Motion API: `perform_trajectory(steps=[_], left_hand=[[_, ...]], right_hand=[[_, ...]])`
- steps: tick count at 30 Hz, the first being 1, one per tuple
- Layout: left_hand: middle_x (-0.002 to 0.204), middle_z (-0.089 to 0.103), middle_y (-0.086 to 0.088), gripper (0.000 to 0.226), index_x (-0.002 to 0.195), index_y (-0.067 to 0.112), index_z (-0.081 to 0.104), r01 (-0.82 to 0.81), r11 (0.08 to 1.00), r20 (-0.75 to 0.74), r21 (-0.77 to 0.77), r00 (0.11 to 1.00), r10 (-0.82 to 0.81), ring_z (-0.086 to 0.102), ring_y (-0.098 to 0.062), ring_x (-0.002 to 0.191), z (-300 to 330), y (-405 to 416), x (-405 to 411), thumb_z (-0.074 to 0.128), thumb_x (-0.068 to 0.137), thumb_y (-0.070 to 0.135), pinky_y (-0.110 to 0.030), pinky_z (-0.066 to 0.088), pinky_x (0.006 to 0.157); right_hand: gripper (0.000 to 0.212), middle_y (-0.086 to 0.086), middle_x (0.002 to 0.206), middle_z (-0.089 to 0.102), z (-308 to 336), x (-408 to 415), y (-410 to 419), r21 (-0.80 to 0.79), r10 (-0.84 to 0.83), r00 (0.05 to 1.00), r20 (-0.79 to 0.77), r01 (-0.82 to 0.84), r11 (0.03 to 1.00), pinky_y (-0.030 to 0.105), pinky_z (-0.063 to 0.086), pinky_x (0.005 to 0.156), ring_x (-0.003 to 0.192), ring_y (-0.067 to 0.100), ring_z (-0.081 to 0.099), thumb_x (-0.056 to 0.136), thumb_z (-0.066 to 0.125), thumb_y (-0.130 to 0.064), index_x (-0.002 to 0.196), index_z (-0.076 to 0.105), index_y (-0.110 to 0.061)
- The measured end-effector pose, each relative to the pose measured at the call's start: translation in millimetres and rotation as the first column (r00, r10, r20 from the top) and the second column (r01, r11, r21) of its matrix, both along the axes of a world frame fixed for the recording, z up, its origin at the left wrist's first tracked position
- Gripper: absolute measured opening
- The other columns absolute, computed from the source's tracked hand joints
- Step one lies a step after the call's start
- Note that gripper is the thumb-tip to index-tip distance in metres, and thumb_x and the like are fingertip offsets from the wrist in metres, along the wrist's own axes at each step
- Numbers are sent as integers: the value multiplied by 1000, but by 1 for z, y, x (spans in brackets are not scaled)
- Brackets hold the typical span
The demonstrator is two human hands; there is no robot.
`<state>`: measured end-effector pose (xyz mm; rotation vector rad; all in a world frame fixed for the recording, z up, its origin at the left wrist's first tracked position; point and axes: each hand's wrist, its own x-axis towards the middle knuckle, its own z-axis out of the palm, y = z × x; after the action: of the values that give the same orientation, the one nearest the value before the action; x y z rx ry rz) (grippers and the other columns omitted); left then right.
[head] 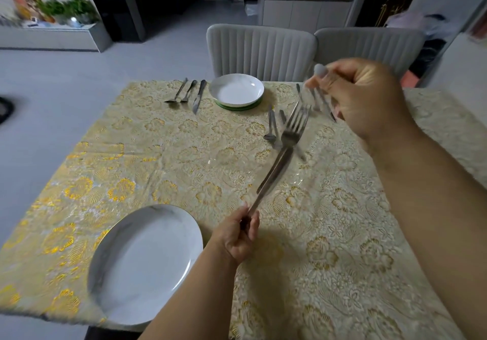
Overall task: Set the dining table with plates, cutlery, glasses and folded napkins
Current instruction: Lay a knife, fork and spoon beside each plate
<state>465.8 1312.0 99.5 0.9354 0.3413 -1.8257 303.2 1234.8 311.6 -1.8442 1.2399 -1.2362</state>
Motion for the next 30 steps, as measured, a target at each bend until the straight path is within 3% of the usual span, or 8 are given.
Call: perform_trajectory(steps=[4, 6, 10, 15, 20, 23, 27, 30], left_hand=[[60, 63, -12, 24, 87, 0, 58, 26, 1000, 46, 3, 999, -26, 65, -16, 47, 1, -1, 0, 60, 93, 24, -23, 53, 40], [63, 66, -13, 25, 96, 1, 60, 43, 999, 57, -8, 998, -42, 66, -16, 48, 2, -3, -1, 59, 94, 26, -21, 53, 42], [70, 68, -11, 30, 107, 4, 60, 81, 995, 38, -60, 996, -78, 67, -16, 54, -2, -6, -6, 57, 94, 31, -20, 53, 41], [82, 67, -21, 32, 102, -7, 61, -17, 994, -140, -104, 990, 3, 71, -31, 69, -1, -4, -7, 59, 92, 23, -37, 61, 61], [75, 67, -14, 25, 98, 2, 62, -53, 991, -154, -121, 987, 34, 67, -22, 56, 4, -1, -5, 63, 86, 24, -28, 58, 48], [73, 64, -14, 27, 101, -2, 60, -56, 992, -127, -110, 991, 42, 66, -20, 55, -1, -1, -6, 65, 83, 18, -27, 57, 45], [75, 67, -19, 18, 101, -6, 59, -108, 991, -152, -78, 984, 95, 69, -24, 59, -5, 4, -9, 58, 90, 8, -30, 59, 53], [75, 67, -21, 13, 92, -8, 61, -182, 981, -127, -66, 977, 172, 70, -24, 58, -3, 4, -11, 53, 93, 3, -31, 58, 60]], right_hand=[[18, -21, 51, 58, 0, 5, -2, 134, 143, 985, -92, -130, 982, 16, 37, 53, 48, -3, 44, 94, 57, -27, 79, 68, -24], [11, -20, 52, 58, 2, 11, 3, 104, 183, 983, -14, -180, 978, 8, 37, 49, 47, -5, 49, 91, 60, -24, 83, 66, -18], [14, -16, 59, 61, 5, 20, 12, 35, 246, 956, 159, -255, 966, 8, 40, 50, 51, -4, 53, 85, 60, -31, 83, 63, -16], [11, -11, 64, 61, 5, 27, 15, -33, 250, 907, 338, -254, 967, 8, 40, 50, 53, -3, 52, 93, 56, -19, 84, 60, -15], [10, -4, 66, 60, -24, 33, 8, 60, 96, 913, 397, -130, 990, 11, 38, 49, 50, -2, 51, 87, 66, -22, 81, 58, -20], [22, -1, 84, 64, -49, 34, 5, 171, -48, 885, 463, -36, 985, 17, 42, 54, 60, 2, 56, 81, 73, -28, 91, 54, -21], [50, -6, 74, 65, -71, 38, 14, 285, -177, 772, 610, -6, 958, 23, 47, 61, 61, 6, 58, 76, 73, -44, 110, 52, -14], [79, 6, 95, 65, -96, 41, 28, 331, -171, 811, 559, -29, 943, 26, 54, 75, 76, 10, 63, 55, 75, -68, 112, 54, -18]])
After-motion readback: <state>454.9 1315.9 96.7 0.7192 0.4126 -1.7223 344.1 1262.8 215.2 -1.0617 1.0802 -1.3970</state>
